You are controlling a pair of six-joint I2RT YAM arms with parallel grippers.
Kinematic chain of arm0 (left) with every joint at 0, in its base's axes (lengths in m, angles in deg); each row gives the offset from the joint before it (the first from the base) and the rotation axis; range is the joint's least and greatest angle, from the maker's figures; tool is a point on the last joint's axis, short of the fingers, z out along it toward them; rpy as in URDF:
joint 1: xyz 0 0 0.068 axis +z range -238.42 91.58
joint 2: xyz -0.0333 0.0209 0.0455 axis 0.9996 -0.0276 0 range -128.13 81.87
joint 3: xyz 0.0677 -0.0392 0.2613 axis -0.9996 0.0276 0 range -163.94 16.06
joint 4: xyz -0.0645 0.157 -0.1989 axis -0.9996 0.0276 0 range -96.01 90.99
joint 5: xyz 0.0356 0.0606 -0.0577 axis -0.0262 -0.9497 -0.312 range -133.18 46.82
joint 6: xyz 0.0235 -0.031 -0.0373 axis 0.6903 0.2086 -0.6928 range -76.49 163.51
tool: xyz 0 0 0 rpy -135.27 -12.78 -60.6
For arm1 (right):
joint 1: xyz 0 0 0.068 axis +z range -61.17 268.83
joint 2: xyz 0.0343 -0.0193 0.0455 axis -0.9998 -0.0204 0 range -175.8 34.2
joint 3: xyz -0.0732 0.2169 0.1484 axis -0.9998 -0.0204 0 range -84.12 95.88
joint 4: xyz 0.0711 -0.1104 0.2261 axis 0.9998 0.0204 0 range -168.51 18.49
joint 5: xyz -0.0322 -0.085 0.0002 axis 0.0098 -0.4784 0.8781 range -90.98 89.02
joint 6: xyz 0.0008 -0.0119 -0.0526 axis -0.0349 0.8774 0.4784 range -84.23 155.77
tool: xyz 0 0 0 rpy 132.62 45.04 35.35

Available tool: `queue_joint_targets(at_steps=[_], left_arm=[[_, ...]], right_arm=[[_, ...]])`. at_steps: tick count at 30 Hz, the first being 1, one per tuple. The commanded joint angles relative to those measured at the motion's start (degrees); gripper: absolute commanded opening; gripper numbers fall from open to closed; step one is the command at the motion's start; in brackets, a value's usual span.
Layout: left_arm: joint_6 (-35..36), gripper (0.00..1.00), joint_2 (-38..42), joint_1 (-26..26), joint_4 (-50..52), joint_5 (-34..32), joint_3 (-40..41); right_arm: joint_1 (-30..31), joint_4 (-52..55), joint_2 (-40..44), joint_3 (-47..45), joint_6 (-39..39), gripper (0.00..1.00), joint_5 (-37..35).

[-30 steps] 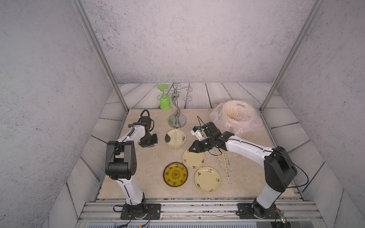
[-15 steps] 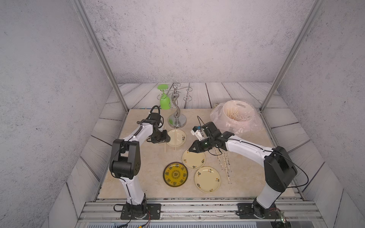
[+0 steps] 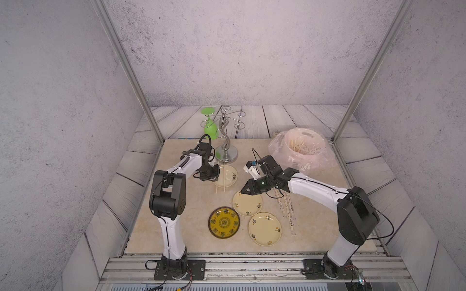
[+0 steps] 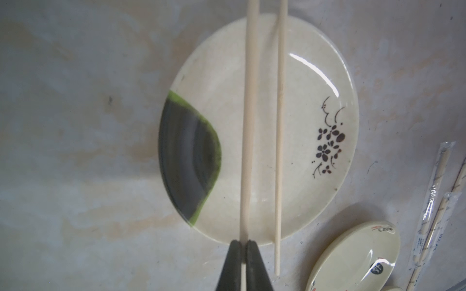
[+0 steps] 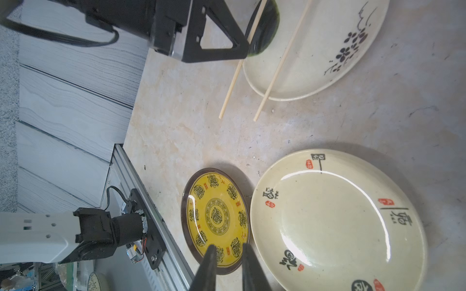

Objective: Remove the packaging of disposable chopsticks
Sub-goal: Place the chopstick on the plate.

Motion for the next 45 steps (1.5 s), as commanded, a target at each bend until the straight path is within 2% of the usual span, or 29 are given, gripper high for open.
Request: queue_joint_targets(at_steps=[1, 11, 20, 45], left_arm=[[0.8, 0.00, -1.6, -0.3, 2.3, 1.1, -2.3], [0.9, 0.00, -6.9, -0.3, 4.8, 1.4, -9.0], [0.5, 0.00, -9.2, -0.3, 6.3, 1.9, -11.1], [-0.9, 0.02, -11.5, -0.6, 6.0, 5.3, -12.2]], right_arm=[[-0.1, 0.6, 1.4, -0.3, 0.4, 0.21, -0.4], [-0.1, 0.3, 0.5, 0.3, 0.8, 0.21, -0.2], [-0.2, 0.0, -0.4, -0.1, 0.8, 0.21, 0.6], [-0.3, 0.3, -0.4, -0.1, 1.2, 0.21, 0.6]])
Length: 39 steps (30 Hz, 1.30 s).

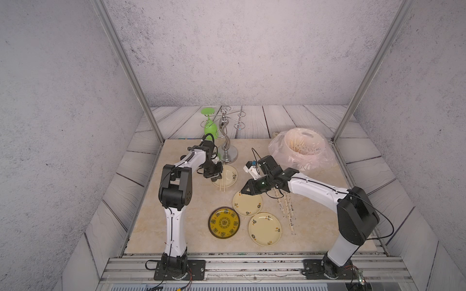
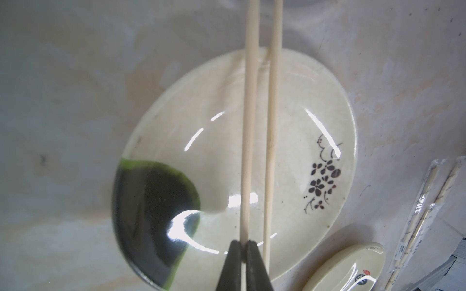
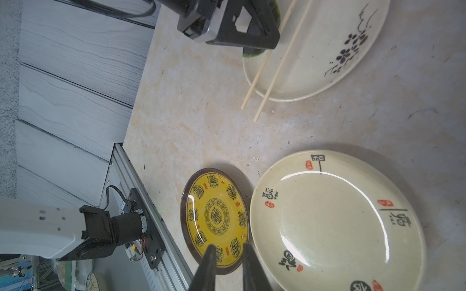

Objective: Remove the packaging of disposable chopsticks
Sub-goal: Place the chopstick on the plate.

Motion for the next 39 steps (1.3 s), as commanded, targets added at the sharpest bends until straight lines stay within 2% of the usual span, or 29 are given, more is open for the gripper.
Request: queue_joint_targets(at_steps=[1, 9, 21, 32, 39], left_arm=[[-0.5, 0.02, -1.4, -0.5, 1.2, 1.3, -1.5], [-1.1, 0.05, -1.6, -0.5, 1.1, 1.0, -1.5], [-1.8, 0.21, 0.7, -0.5, 0.3, 0.4, -1.3], [-1.7, 0.25, 5.1, -0.5, 0.9, -1.9, -0.6], [-2.4, 0.25, 11.5, -0.5, -1.7, -2.5, 4.2]], right_arm=[[-0.3, 0.4, -0.3, -0.2, 0.9, 0.21, 0.7], [-0.4, 0.4, 0.0, -0.7, 1.0, 0.22, 0.6], [-0.5, 0.5, 0.2, -0.4, 1.1, 0.22, 0.5], [-0.5, 2.1, 1.6, 0.2, 1.4, 0.22, -0.8], [-0.5, 3.9, 4.9, 0.1, 0.9, 0.23, -4.0]])
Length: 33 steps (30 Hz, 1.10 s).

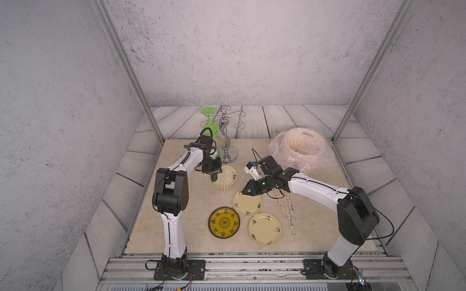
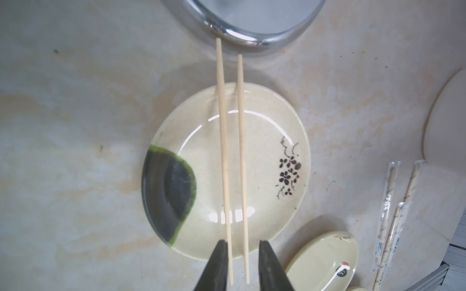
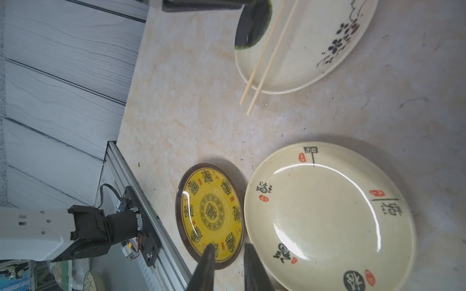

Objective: Remove the packaging of disposable chopsticks
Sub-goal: Place the chopstick on the plate.

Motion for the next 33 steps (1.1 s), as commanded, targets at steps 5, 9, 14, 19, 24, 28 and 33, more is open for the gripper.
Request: queue_joint_targets(at_steps=[5, 9, 14, 19, 24, 28, 33], left_arm=[[-1.0, 0.26, 7.9, -0.4, -2.8, -0.4, 7.5], [-1.1, 0.26, 13.2, -0.4, -5.3, 0.8, 13.1], [-0.6, 0.26, 19.7, -0.4, -7.0, 2.3, 19.2], [-0.1, 0.26, 26.6, -0.4, -8.9, 3.1, 23.0], [0.3, 0.26, 31.3, -0.5, -12.6, 10.5, 24.7], [3.4, 0.26, 36.3, -1.5, -15.6, 12.6, 26.4], [7.5, 0.26, 45.1, -4.0, -24.2, 16.6, 32.5]], right_arm=[[-0.1, 3.4, 10.1, -2.0, 0.1, 0.23, -8.4], [-0.1, 5.8, 16.5, -5.7, -0.7, 0.24, -13.0], [-0.1, 10.5, 26.0, -11.4, -3.0, 0.25, -20.6], [-0.1, 17.9, 35.1, -17.2, -6.1, 0.28, -28.2], [-0.3, 23.7, 39.6, -22.4, -8.6, 0.34, -33.9], [-0.3, 27.0, 41.7, -25.8, -12.3, 0.36, -35.6], [-0.4, 27.9, 41.7, -30.6, -18.5, 0.45, -35.7]])
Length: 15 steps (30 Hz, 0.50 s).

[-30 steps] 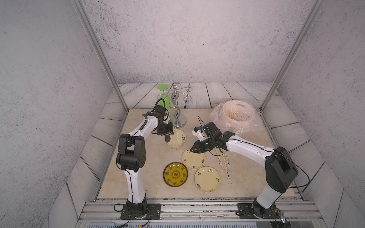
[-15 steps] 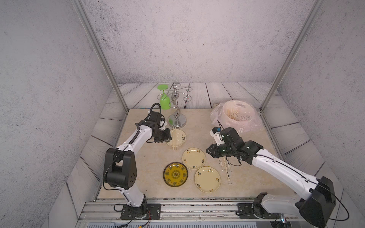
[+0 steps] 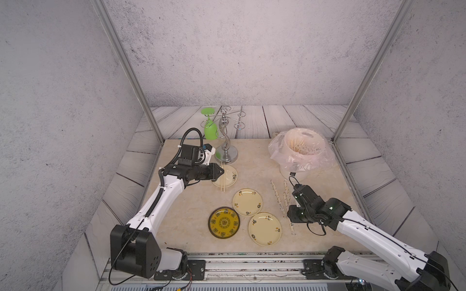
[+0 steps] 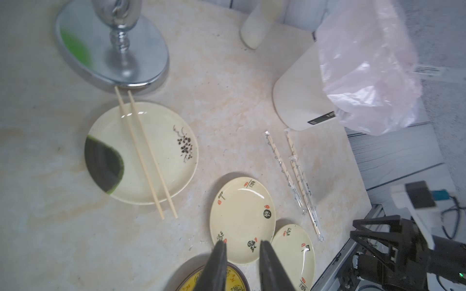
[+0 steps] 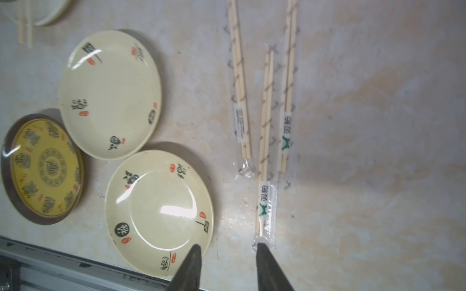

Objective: Remove the packaging of disposable chopsticks
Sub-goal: Place the chopstick on the plate, then pick up the disposable chopsticks from the center of the board.

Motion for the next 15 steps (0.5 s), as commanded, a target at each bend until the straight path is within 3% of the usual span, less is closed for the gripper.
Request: queue_joint_targets(at_steps=[1, 5, 11, 15], left_arm=[[4.1, 0.26, 6.3, -2.1, -8.9, 4.5, 4.2], [4.4, 0.26, 13.6, -4.1, -19.1, 5.6, 11.2], [7.2, 0.26, 18.3, -7.5, -19.3, 5.1, 12.7], [7.5, 0.26, 19.2, -7.8, -19.4, 4.7, 12.4]], right_arm=[[-0.3, 2.7, 0.7, -2.5, -5.8, 0.46, -1.5], [-0.4, 3.1, -0.9, -3.9, -7.2, 0.49, -1.7], [-0.6, 1.2, -3.7, -7.0, -9.7, 0.55, -1.9], [-0.6, 1.7, -7.8, -5.4, -7.0, 0.56, -4.2]])
